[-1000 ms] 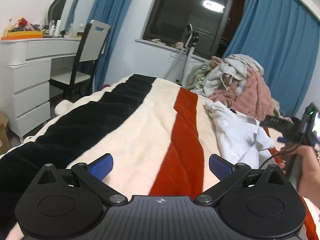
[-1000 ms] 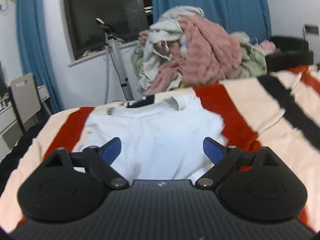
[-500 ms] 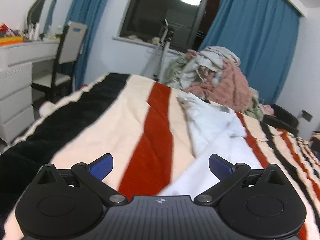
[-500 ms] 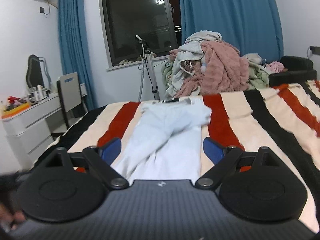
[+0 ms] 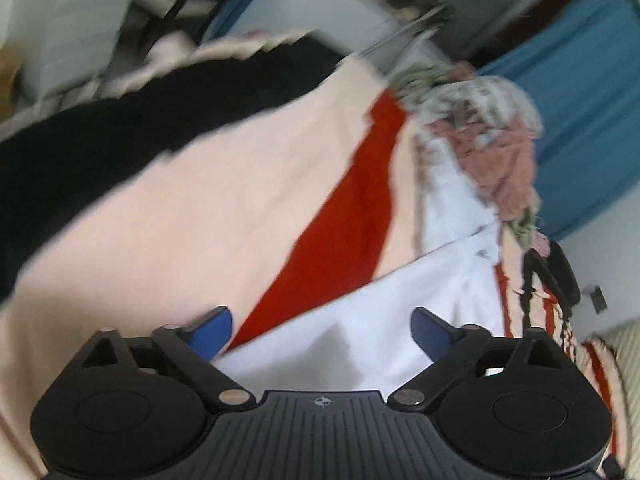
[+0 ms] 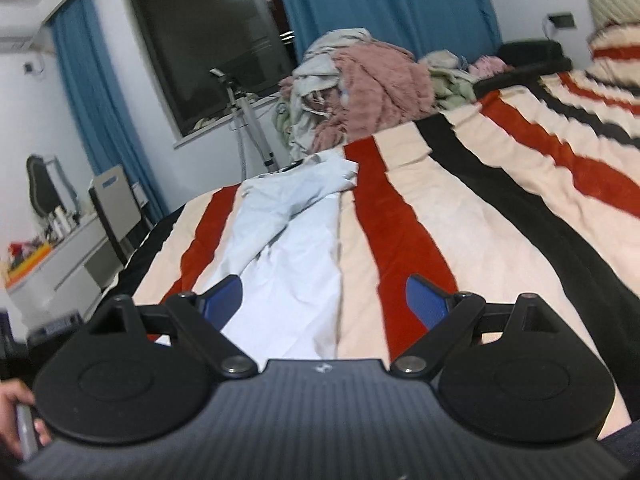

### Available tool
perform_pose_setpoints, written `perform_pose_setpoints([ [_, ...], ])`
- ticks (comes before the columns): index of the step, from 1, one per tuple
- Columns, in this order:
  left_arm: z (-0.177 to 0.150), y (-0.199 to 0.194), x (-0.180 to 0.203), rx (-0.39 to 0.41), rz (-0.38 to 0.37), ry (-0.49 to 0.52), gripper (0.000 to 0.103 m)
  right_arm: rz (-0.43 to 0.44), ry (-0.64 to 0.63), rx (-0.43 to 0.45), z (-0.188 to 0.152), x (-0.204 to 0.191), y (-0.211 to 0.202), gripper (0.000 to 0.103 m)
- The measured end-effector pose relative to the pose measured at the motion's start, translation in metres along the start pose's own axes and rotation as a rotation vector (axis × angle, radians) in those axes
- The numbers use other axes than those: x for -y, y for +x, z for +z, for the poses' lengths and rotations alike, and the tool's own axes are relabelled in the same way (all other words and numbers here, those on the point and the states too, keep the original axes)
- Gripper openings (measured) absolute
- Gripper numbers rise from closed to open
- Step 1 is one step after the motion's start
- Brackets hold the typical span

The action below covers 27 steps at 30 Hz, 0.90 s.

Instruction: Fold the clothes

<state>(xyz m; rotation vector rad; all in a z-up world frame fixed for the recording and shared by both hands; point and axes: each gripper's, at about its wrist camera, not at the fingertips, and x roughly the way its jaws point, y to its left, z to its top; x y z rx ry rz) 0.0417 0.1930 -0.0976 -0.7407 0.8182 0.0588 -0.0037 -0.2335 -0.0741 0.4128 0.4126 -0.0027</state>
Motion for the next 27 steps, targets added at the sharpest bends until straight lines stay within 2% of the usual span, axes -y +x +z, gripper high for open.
perform_pose_setpoints([
  [1, 0.0, 0.001, -0.004, -0.003, 0.011, -0.023, 0.08, -0.006, 0.02, -0.004, 0.001, 0.005, 0.003, 0.09],
  [3, 0.001, 0.002, -0.01, 0.002, 0.018, -0.055, 0.079, -0.018, 0.071, -0.026, 0.0, 0.016, 0.009, 0.09],
  [6, -0.002, 0.002, -0.006, 0.003, 0.06, -0.016, 0.069, -0.015, 0.133, -0.06, -0.001, 0.025, 0.015, 0.09],
  [8, -0.005, 0.002, 0.0, 0.0, 0.103, 0.031, 0.05, -0.008, 0.141, -0.073, -0.004, 0.026, 0.017, 0.09],
  [9, -0.007, 0.002, 0.003, 0.0, 0.117, 0.051, 0.031, -0.008, 0.14, -0.083, -0.005, 0.025, 0.018, 0.09],
  [10, -0.008, 0.002, 0.006, 0.0, 0.132, 0.071, 0.017, -0.008, 0.138, -0.093, -0.006, 0.025, 0.02, 0.09],
  [12, -0.012, 0.0, 0.014, 0.009, 0.159, 0.122, 0.005, -0.003, 0.131, -0.104, -0.007, 0.024, 0.02, 0.09],
  [14, -0.024, -0.014, 0.035, 0.074, 0.189, 0.231, 0.002, 0.003, 0.126, -0.099, -0.007, 0.023, 0.019, 0.09],
  [16, -0.041, -0.039, 0.064, 0.185, 0.188, 0.386, 0.002, 0.003, 0.128, -0.085, -0.006, 0.024, 0.015, 0.09],
  [18, -0.069, -0.072, 0.094, 0.299, 0.145, 0.548, 0.002, 0.004, 0.149, -0.075, -0.004, 0.028, 0.011, 0.09],
  [20, -0.103, -0.099, 0.122, 0.372, 0.072, 0.69, 0.002, 0.004, 0.17, -0.065, -0.003, 0.032, 0.007, 0.09],
  [23, -0.159, -0.12, 0.157, 0.365, -0.059, 0.871, 0.002, 0.013, 0.191, -0.056, -0.002, 0.037, 0.005, 0.09],
  [25, -0.187, -0.116, 0.171, 0.28, -0.125, 0.935, 0.002, 0.021, 0.197, -0.056, -0.001, 0.038, 0.005, 0.09],
  [27, -0.203, -0.098, 0.178, 0.154, -0.157, 0.935, 0.002, 0.026, 0.199, -0.064, -0.001, 0.039, 0.006, 0.09],
])
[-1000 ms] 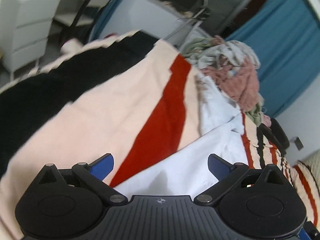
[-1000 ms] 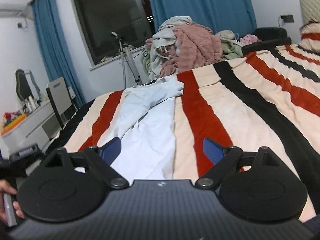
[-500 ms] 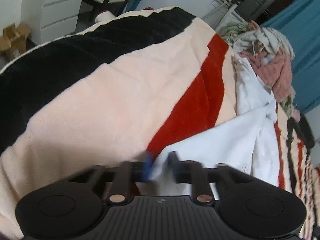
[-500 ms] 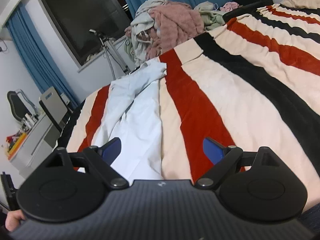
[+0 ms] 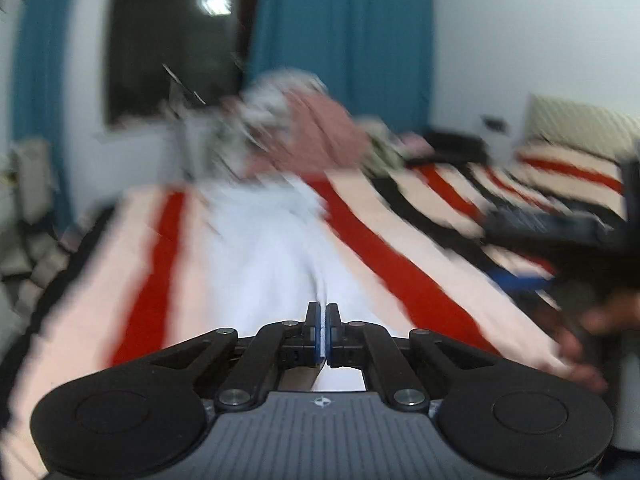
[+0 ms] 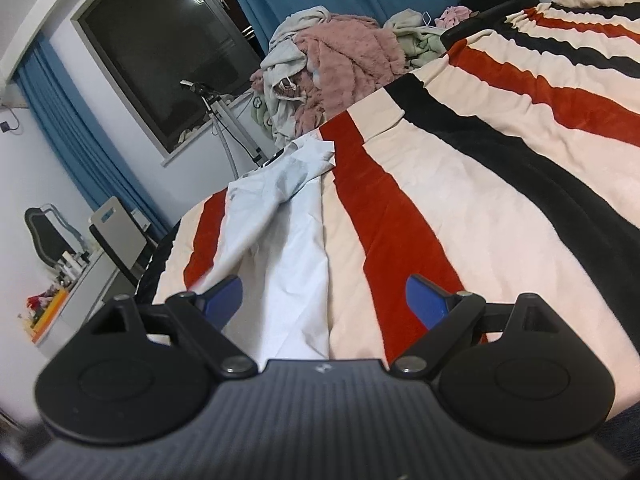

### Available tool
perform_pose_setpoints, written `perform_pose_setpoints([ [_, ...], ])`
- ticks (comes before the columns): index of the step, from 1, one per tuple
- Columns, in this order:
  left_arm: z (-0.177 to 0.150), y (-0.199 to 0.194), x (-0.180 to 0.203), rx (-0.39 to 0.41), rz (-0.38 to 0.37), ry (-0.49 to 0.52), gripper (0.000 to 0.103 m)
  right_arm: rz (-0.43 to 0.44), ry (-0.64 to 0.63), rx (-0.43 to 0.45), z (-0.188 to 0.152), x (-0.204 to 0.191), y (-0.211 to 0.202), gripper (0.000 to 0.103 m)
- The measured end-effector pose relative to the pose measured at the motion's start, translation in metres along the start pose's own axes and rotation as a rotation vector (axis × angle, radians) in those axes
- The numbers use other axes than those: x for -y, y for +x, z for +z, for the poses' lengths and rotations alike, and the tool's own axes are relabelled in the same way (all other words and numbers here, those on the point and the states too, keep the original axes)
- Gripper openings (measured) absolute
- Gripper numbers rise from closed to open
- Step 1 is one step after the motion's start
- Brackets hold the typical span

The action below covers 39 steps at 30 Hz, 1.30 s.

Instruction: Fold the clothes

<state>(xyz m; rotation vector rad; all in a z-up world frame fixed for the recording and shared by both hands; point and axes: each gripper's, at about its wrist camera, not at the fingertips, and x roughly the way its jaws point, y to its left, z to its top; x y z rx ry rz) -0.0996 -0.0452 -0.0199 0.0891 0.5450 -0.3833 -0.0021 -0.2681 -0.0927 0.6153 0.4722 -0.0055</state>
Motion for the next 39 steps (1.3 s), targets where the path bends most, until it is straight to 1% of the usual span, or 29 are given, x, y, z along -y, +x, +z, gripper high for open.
perform_pose_setpoints([
  [1, -0.005, 0.011, 0.004, -0.048, -0.031, -0.017, 0.003, 0.003, 0.002, -0.005, 0.0, 0.001, 0.0, 0.09],
  [3, -0.012, 0.026, 0.005, -0.115, -0.061, -0.04, 0.005, 0.014, 0.018, -0.026, 0.0, 0.004, 0.003, 0.09],
  [5, -0.013, 0.03, -0.006, -0.153, -0.106, -0.088, 0.015, 0.027, 0.045, -0.058, -0.001, 0.009, 0.006, 0.09],
  [7, -0.011, 0.026, -0.025, -0.161, -0.15, -0.171, 0.052, 0.044, 0.087, -0.099, -0.002, 0.015, 0.012, 0.09],
  [8, -0.009, 0.021, -0.037, -0.154, -0.164, -0.214, 0.055, 0.056, 0.113, -0.121, -0.003, 0.018, 0.016, 0.09],
  [9, -0.007, 0.018, -0.049, -0.152, -0.171, -0.257, 0.056, 0.072, 0.131, -0.15, -0.005, 0.02, 0.02, 0.09],
  [11, -0.005, 0.018, -0.083, -0.166, -0.17, -0.359, 0.059, 0.104, 0.167, -0.207, -0.009, 0.023, 0.029, 0.09],
  [13, -0.006, 0.022, -0.116, -0.177, -0.152, -0.473, 0.071, 0.132, 0.196, -0.262, -0.013, 0.025, 0.038, 0.09],
  [14, -0.007, 0.026, -0.134, -0.183, -0.133, -0.529, 0.073, 0.123, 0.207, -0.29, -0.017, 0.026, 0.043, 0.086],
  [15, -0.009, 0.03, -0.15, -0.184, -0.116, -0.586, 0.076, 0.115, 0.217, -0.318, -0.02, 0.026, 0.048, 0.08],
  [17, -0.02, 0.037, -0.178, -0.197, -0.097, -0.704, 0.077, 0.079, 0.258, -0.371, -0.028, 0.031, 0.058, 0.077],
  [18, -0.026, 0.042, -0.189, -0.218, -0.094, -0.76, 0.077, 0.06, 0.285, -0.395, -0.031, 0.034, 0.062, 0.074],
  [19, -0.031, 0.047, -0.196, -0.239, -0.105, -0.797, 0.077, 0.061, 0.305, -0.419, -0.034, 0.036, 0.066, 0.071],
  [20, -0.035, 0.051, -0.2, -0.26, -0.127, -0.822, 0.077, 0.062, 0.325, -0.444, -0.038, 0.037, 0.07, 0.066],
  [22, -0.042, 0.061, -0.209, -0.302, -0.169, -0.87, 0.077, 0.063, 0.365, -0.493, -0.044, 0.04, 0.077, 0.061],
  [23, -0.044, 0.065, -0.21, -0.321, -0.183, -0.873, 0.077, 0.079, 0.381, -0.518, -0.048, 0.04, 0.078, 0.052],
  [24, -0.045, 0.067, -0.209, -0.339, -0.192, -0.863, 0.077, 0.093, 0.396, -0.539, -0.052, 0.039, 0.077, 0.047],
  [27, -0.048, 0.073, -0.203, -0.388, -0.2, -0.834, 0.076, 0.106, 0.413, -0.558, -0.059, 0.037, 0.072, 0.047],
  [28, -0.049, 0.073, -0.201, -0.394, -0.199, -0.826, 0.073, 0.111, 0.419, -0.564, -0.061, 0.036, 0.071, 0.047],
  [29, -0.049, 0.073, -0.2, -0.399, -0.195, -0.816, 0.07, 0.097, 0.411, -0.565, -0.064, 0.034, 0.07, 0.047],
  [30, -0.049, 0.072, -0.2, -0.401, -0.186, -0.813, 0.061, 0.084, 0.403, -0.565, -0.066, 0.031, 0.069, 0.045],
  [31, -0.051, 0.071, -0.202, -0.406, -0.174, -0.821, 0.044, 0.07, 0.39, -0.562, -0.067, 0.029, 0.067, 0.045],
  [32, -0.053, 0.068, -0.203, -0.415, -0.161, -0.835, 0.033, 0.059, 0.376, -0.558, -0.067, 0.025, 0.066, 0.045],
  [33, -0.056, 0.065, -0.206, -0.418, -0.157, -0.856, 0.015, 0.049, 0.367, -0.549, -0.068, 0.024, 0.064, 0.039],
  [34, -0.06, 0.062, -0.209, -0.416, -0.159, -0.88, 0.009, 0.027, 0.346, -0.539, -0.069, 0.02, 0.061, 0.031],
  [35, -0.061, 0.059, -0.211, -0.403, -0.167, -0.898, 0.006, 0.023, 0.344, -0.519, -0.068, 0.019, 0.058, 0.018],
  [36, -0.062, 0.053, -0.211, -0.383, -0.175, -0.908, 0.004, 0.019, 0.342, -0.5, -0.068, 0.019, 0.056, 0.008],
  [37, -0.061, 0.046, -0.212, -0.353, -0.191, -0.918, 0.004, 0.048, 0.387, -0.439, -0.066, 0.021, 0.047, 0.007],
  [39, -0.056, 0.032, -0.215, -0.28, -0.237, -0.941, 0.003, 0.084, 0.366, -0.356, -0.059, 0.017, 0.03, 0.007],
])
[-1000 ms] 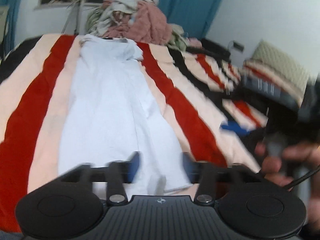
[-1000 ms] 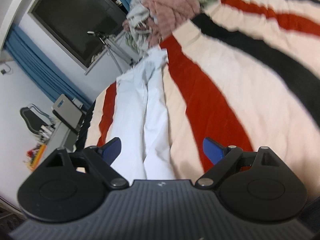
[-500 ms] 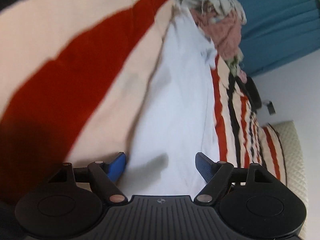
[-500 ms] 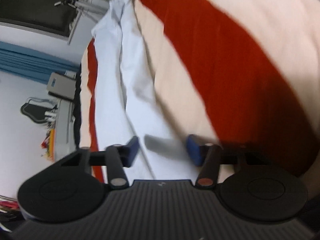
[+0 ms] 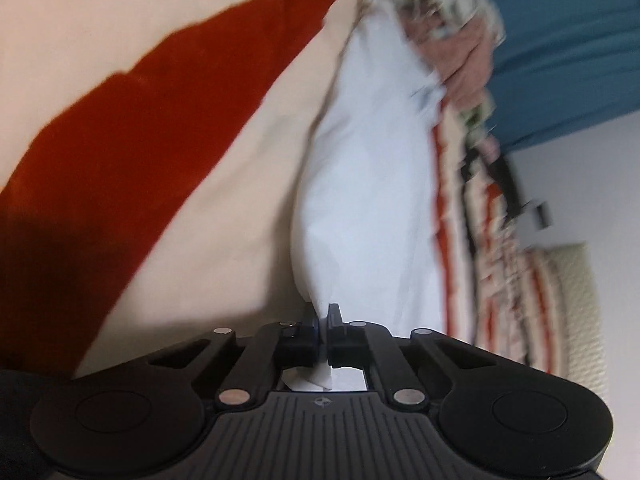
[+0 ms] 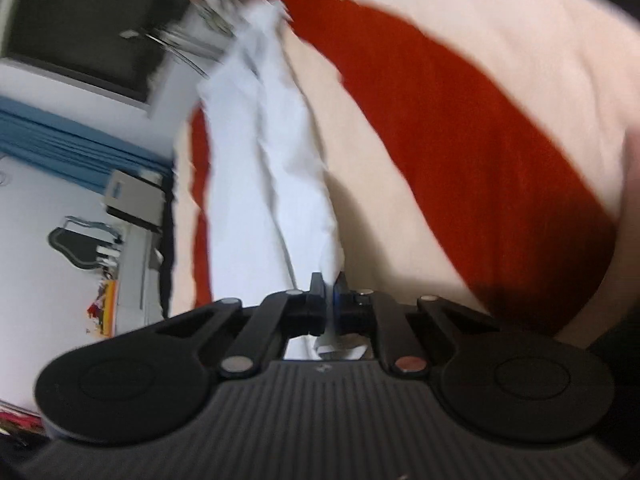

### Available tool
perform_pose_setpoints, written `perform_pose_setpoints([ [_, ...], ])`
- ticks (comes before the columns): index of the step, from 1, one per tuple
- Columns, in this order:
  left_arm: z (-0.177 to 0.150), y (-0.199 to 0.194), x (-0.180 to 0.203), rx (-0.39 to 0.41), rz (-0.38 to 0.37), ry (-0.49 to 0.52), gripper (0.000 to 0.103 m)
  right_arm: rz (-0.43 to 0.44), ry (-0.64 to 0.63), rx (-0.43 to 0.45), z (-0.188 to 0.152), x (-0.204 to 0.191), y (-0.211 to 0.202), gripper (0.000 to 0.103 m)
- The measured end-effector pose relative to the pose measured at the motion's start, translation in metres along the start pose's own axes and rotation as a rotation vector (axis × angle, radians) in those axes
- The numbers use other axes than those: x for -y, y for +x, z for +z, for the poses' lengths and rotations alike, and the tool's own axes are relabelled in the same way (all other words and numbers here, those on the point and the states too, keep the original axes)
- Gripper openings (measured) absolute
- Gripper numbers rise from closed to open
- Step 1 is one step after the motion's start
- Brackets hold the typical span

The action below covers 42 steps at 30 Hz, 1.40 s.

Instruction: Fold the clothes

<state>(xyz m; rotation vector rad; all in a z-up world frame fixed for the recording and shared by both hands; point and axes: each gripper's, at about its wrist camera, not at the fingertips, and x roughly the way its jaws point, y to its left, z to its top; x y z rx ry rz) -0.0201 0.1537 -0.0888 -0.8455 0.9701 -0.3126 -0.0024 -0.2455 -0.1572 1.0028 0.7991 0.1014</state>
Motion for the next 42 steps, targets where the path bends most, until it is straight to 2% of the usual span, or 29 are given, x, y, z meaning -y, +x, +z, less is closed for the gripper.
perform_pose_setpoints([
  [3, -0.001, -0.028, 0.013, 0.062, -0.099, 0.0, 0.003, 0.088, -0.042, 0.076, 0.001, -0.018, -0.026, 0.006],
  [9, 0.004, -0.094, 0.054, 0.142, -0.232, -0.021, 0.003, 0.225, -0.105, 0.172, 0.018, -0.06, -0.089, 0.006],
  [12, -0.006, -0.117, 0.076, 0.158, -0.258, -0.008, 0.003, 0.245, -0.156, 0.188, 0.018, -0.084, -0.118, 0.006],
  [14, -0.022, -0.127, 0.082, 0.152, -0.271, -0.012, 0.003, 0.251, -0.18, 0.187, 0.01, -0.086, -0.137, 0.006],
  [16, -0.04, -0.129, 0.086, 0.139, -0.283, -0.024, 0.003, 0.257, -0.179, 0.189, 0.002, -0.072, -0.154, 0.006],
  [18, -0.056, -0.111, 0.084, 0.11, -0.264, -0.054, 0.003, 0.25, -0.16, 0.196, -0.01, -0.055, -0.158, 0.006],
  [21, -0.059, -0.09, 0.073, 0.074, -0.215, -0.088, 0.003, 0.221, -0.1, 0.168, -0.014, -0.027, -0.145, 0.006],
  [23, -0.047, -0.08, 0.069, 0.066, -0.189, -0.087, 0.003, 0.203, -0.086, 0.166, -0.005, -0.026, -0.129, 0.006],
  [26, -0.015, -0.045, 0.069, 0.062, -0.165, -0.113, 0.003, 0.197, -0.036, 0.162, 0.02, -0.029, -0.099, 0.006],
  [29, 0.032, -0.007, 0.077, 0.079, -0.129, -0.116, 0.003, 0.16, -0.004, 0.165, 0.058, -0.043, -0.058, 0.006],
  [36, 0.146, 0.083, 0.102, 0.149, 0.004, -0.011, 0.003, 0.084, 0.028, 0.174, 0.134, -0.071, 0.045, 0.006],
  [39, 0.179, 0.12, 0.108, 0.175, 0.023, 0.065, 0.003, 0.058, -0.006, 0.19, 0.16, -0.071, 0.09, 0.006],
  [42, 0.198, 0.151, 0.114, 0.223, 0.034, 0.195, 0.003, 0.06, -0.041, 0.213, 0.178, -0.062, 0.126, 0.006],
])
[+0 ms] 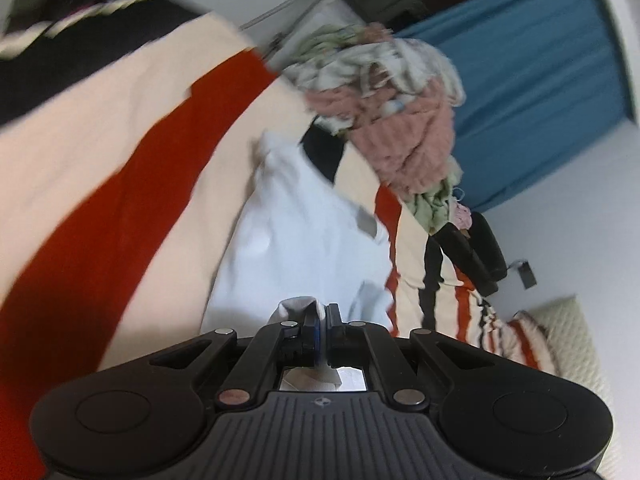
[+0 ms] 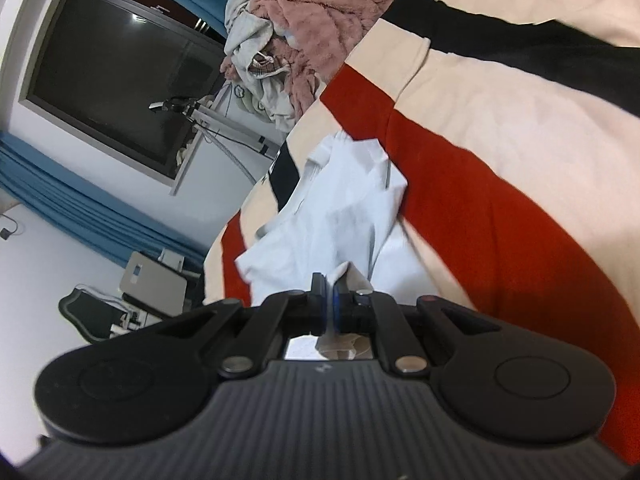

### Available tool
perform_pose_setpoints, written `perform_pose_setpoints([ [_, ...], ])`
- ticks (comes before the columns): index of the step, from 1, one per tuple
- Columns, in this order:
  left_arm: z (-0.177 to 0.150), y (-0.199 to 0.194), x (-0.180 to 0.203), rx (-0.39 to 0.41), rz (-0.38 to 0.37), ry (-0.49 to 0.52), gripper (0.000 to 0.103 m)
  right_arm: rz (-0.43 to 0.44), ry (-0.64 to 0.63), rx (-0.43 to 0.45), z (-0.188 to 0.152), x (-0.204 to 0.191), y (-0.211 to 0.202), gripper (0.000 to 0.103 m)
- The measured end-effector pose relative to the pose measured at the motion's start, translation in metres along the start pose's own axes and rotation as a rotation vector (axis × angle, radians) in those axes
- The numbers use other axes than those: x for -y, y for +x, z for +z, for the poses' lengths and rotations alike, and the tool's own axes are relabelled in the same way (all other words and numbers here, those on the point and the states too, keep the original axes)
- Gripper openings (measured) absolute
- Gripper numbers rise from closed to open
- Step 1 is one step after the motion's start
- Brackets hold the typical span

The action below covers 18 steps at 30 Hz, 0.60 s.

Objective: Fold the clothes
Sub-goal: 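Fold the hem with both grippers toward the collar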

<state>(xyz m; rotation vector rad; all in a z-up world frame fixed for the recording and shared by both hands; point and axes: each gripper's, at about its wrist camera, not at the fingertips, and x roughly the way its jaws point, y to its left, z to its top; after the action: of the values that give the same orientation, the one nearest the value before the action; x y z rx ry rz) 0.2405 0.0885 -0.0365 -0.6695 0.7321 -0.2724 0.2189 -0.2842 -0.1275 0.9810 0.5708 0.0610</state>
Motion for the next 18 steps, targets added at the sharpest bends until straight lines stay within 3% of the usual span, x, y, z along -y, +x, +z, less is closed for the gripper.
perform_pose_setpoints([
  [8, 0.0, 0.073, -0.006, 0.006, 0.107, 0.2, 0.003, -0.027, -0.162, 0.007, 0.005, 0.016, 0.063, 0.007],
  [14, -0.002, 0.086, -0.013, -0.018, 0.13, 0.246, 0.004, -0.063, -0.278, -0.021, 0.005, 0.005, 0.067, 0.009],
  [15, -0.004, 0.084, -0.012, -0.013, 0.136, 0.255, 0.006, -0.066, -0.298, -0.027, 0.006, 0.002, 0.067, 0.013],
  [16, -0.005, 0.082, -0.01, -0.008, 0.143, 0.264, 0.016, -0.081, -0.332, -0.03, 0.006, -0.002, 0.064, 0.017],
  [17, -0.008, 0.078, -0.007, 0.0, 0.158, 0.281, 0.027, -0.094, -0.361, -0.023, 0.004, -0.006, 0.06, 0.039],
  [18, -0.012, 0.072, -0.001, 0.023, 0.186, 0.312, 0.054, -0.099, -0.387, -0.005, 0.002, -0.01, 0.053, 0.073],
])
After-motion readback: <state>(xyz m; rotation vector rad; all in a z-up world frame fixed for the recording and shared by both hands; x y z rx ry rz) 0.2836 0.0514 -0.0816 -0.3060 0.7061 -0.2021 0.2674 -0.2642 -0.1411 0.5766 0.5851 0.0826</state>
